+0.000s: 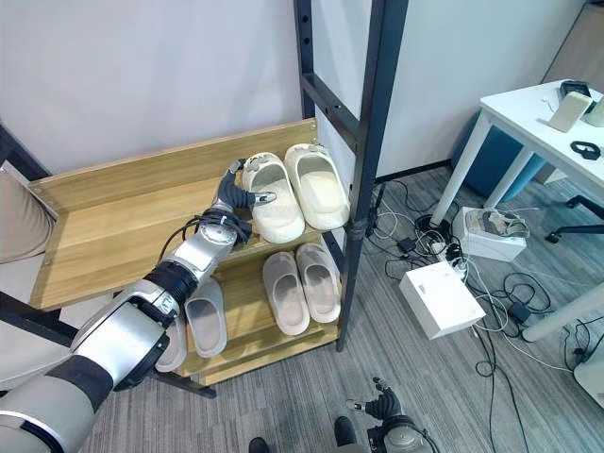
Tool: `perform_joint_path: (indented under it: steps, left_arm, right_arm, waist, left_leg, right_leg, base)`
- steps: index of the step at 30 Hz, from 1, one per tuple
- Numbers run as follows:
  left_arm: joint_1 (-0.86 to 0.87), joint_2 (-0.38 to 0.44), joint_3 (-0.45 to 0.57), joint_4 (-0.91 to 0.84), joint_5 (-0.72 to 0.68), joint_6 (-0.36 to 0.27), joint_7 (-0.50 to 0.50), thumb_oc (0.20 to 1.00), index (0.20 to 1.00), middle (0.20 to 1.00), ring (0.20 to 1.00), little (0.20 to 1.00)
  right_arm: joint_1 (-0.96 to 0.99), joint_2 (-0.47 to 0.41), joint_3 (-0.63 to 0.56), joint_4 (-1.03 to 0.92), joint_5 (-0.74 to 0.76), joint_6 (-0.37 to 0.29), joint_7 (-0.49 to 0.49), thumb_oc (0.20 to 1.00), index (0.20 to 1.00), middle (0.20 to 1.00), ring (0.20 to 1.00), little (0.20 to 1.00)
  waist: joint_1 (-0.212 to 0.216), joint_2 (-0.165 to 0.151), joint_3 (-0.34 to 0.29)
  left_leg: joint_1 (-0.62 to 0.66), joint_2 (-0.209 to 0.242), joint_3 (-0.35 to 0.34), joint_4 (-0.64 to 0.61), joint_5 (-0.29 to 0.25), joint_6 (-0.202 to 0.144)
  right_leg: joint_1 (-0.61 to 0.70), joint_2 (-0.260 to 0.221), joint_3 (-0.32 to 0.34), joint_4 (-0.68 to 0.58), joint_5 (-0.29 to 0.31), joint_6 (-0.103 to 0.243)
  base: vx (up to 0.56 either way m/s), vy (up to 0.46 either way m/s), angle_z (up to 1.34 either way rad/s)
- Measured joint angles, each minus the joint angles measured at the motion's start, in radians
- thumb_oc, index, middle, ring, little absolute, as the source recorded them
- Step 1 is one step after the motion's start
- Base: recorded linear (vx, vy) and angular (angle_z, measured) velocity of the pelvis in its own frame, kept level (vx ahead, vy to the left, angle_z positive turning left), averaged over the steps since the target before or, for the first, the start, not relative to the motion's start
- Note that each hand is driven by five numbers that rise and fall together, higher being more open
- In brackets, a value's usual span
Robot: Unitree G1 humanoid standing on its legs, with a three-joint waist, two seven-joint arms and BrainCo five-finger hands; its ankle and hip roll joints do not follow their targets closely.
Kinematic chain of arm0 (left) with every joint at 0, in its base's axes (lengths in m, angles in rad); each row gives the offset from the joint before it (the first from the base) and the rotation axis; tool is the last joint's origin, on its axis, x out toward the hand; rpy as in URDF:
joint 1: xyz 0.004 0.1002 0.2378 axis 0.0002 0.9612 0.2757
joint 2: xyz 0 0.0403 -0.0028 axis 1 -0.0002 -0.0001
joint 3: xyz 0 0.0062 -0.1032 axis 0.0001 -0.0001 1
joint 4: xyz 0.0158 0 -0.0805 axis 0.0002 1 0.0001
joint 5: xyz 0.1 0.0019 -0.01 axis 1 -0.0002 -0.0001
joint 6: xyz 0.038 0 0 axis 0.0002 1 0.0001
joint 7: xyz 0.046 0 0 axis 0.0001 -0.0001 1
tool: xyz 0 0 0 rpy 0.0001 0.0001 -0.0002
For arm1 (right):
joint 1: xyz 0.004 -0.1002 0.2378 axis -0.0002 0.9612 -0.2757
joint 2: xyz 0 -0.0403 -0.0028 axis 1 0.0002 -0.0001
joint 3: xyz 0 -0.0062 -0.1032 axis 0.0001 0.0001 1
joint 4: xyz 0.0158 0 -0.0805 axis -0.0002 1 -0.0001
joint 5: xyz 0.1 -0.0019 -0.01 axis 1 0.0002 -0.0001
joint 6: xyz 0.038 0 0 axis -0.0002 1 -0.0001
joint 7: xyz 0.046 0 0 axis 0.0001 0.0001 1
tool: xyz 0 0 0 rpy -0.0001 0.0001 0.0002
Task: Arrange the slippers neatly on the shoe rack.
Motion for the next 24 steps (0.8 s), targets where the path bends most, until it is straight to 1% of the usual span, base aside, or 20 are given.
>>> perform_joint_path:
  steps: [4,10,12,13,14,15,16,18,20,21,22,24]
  left_arm:
    - [-0.004,-0.008,0.0,0.0,0.001,-0.001,0.014,1.0,1.0,1.0,1.0,1.0]
    - [-0.007,-0.008,0.0,-0.017,0.0,-0.003,0.017,1.0,1.0,1.0,1.0,1.0]
    - [0.021,0.006,-0.001,-0.119,0.0,0.001,0.02,1.0,1.0,1.0,1.0,1.0]
    - [0.027,0.014,0.0,-0.139,0.0,0.001,0.02,1.0,1.0,1.0,1.0,1.0]
    - [0.077,0.06,0.009,-0.29,0.003,0.006,0.027,1.0,1.0,1.0,1.0,1.0]
    - [0.105,0.079,0.002,-0.408,0.022,-0.005,0.027,1.0,1.0,1.0,1.0,1.0]
    - [0.11,0.081,0.0,-0.452,0.044,-0.018,0.025,1.0,1.0,1.0,1.0,1.0]
    - [0.115,0.086,0.001,-0.501,0.088,-0.032,0.024,1.0,1.0,1.0,1.0,1.0]
    - [0.113,0.1,0.003,-0.521,0.129,-0.043,0.025,1.0,1.0,1.0,1.0,1.0]
    - [0.113,0.095,0.002,-0.519,0.132,-0.044,0.025,1.0,1.0,1.0,1.0,1.0]
    - [0.115,0.09,0.001,-0.518,0.153,-0.045,0.021,1.0,1.0,1.0,1.0,1.0]
    - [0.118,0.089,0.003,-0.53,0.157,-0.052,0.019,1.0,1.0,1.0,1.0,1.0]
  right_arm:
    - [-0.001,-0.001,0.0,0.001,0.0,-0.011,0.0,1.0,1.0,1.0,1.0,1.0]
    - [-0.002,0.0,0.0,0.001,0.0,-0.012,0.0,1.0,1.0,1.0,1.0,1.0]
    - [-0.003,0.001,-0.002,0.001,0.0,-0.012,0.0,1.0,1.0,1.0,1.0,1.0]
    - [-0.006,0.002,-0.002,0.001,0.0,-0.012,0.0,1.0,1.0,1.0,1.0,1.0]
    - [-0.014,0.002,-0.005,0.001,0.0,-0.013,0.0,1.0,1.0,1.0,1.0,1.0]
    - [-0.012,0.0,-0.009,0.002,0.0,-0.012,0.0,1.0,1.0,1.0,1.0,1.0]
    - [-0.014,0.001,-0.009,0.003,0.0,-0.012,0.0,1.0,1.0,1.0,1.0,1.0]
    - [-0.034,0.006,-0.009,0.002,0.0,-0.014,0.0,1.0,1.0,1.0,1.0,1.0]
    - [-0.076,0.008,-0.009,0.001,0.0,-0.021,0.001,1.0,1.0,1.0,1.0,1.0]
    - [-0.079,0.008,-0.009,0.001,0.0,-0.022,0.001,1.0,1.0,1.0,1.0,1.0]
    - [-0.091,0.009,-0.007,0.002,0.0,-0.023,0.002,1.0,1.0,1.0,1.0,1.0]
    - [-0.092,0.008,-0.008,0.004,0.0,-0.024,0.002,1.0,1.0,1.0,1.0,1.0]
  waist:
    - [0.0,-0.001,0.001]
    - [0.004,-0.007,0.005]
    - [0.015,-0.015,0.019]
    - [0.016,-0.018,0.022]
    - [0.028,-0.021,0.034]
    - [0.032,-0.025,0.041]
    - [0.037,-0.028,0.043]
    - [0.037,-0.033,0.046]
    - [0.037,-0.029,0.046]
    - [0.035,-0.027,0.047]
    - [0.042,-0.024,0.047]
    - [0.038,-0.016,0.044]
  left_leg:
    - [-0.009,0.0,-0.001,0.0,-0.005,-0.006]
    - [-0.015,0.0,-0.002,0.0,-0.005,-0.007]
    - [-0.015,-0.001,-0.006,0.0,-0.002,-0.005]
    - [-0.016,-0.001,-0.008,0.0,-0.001,-0.003]
    - [-0.01,-0.003,-0.013,0.001,0.004,0.003]
    - [-0.009,-0.003,-0.022,0.003,0.008,0.005]
    - [-0.008,-0.004,-0.033,0.006,0.011,0.005]
    - [0.009,-0.005,-0.036,0.007,0.011,0.006]
    - [0.013,-0.005,-0.042,0.006,0.01,0.005]
    - [0.017,-0.003,-0.044,0.006,0.01,0.005]
    - [0.022,-0.002,-0.048,0.006,0.01,0.004]
    - [0.022,0.001,-0.056,0.006,0.01,0.001]
  right_leg:
    - [-0.008,0.0,0.0,0.0,0.0,0.0]
    - [-0.013,0.0,0.0,0.0,0.002,0.002]
    - [-0.006,-0.001,-0.003,0.0,0.002,0.001]
    - [-0.008,-0.001,-0.004,0.0,0.002,0.001]
    - [0.005,-0.003,-0.017,0.001,0.007,-0.005]
    - [0.012,-0.004,-0.028,0.0,0.011,-0.011]
    - [0.02,-0.003,-0.037,0.001,0.011,-0.01]
    - [0.04,-0.004,-0.05,0.0,0.006,-0.009]
    - [0.045,-0.005,-0.053,0.0,0.002,-0.006]
    - [0.05,-0.003,-0.054,0.0,0.002,-0.006]
    - [0.057,-0.001,-0.057,0.0,-0.002,-0.008]
    - [0.058,0.003,-0.059,0.0,-0.004,-0.011]
  base:
    - [0.0,0.0,0.0]
    - [0.0,0.0,0.0]
    - [0.01,-0.015,0.06]
    - [0.01,-0.027,0.09]
    - [0.0,-0.021,0.17]
    - [-0.01,-0.016,0.26]
    - [-0.01,-0.008,0.33]
    - [-0.01,-0.012,0.15]
    - [0.0,0.0,0.0]
    - [0.0,0.0,0.0]
    - [-0.01,-0.007,0.04]
    - [-0.01,-0.001,0.02]
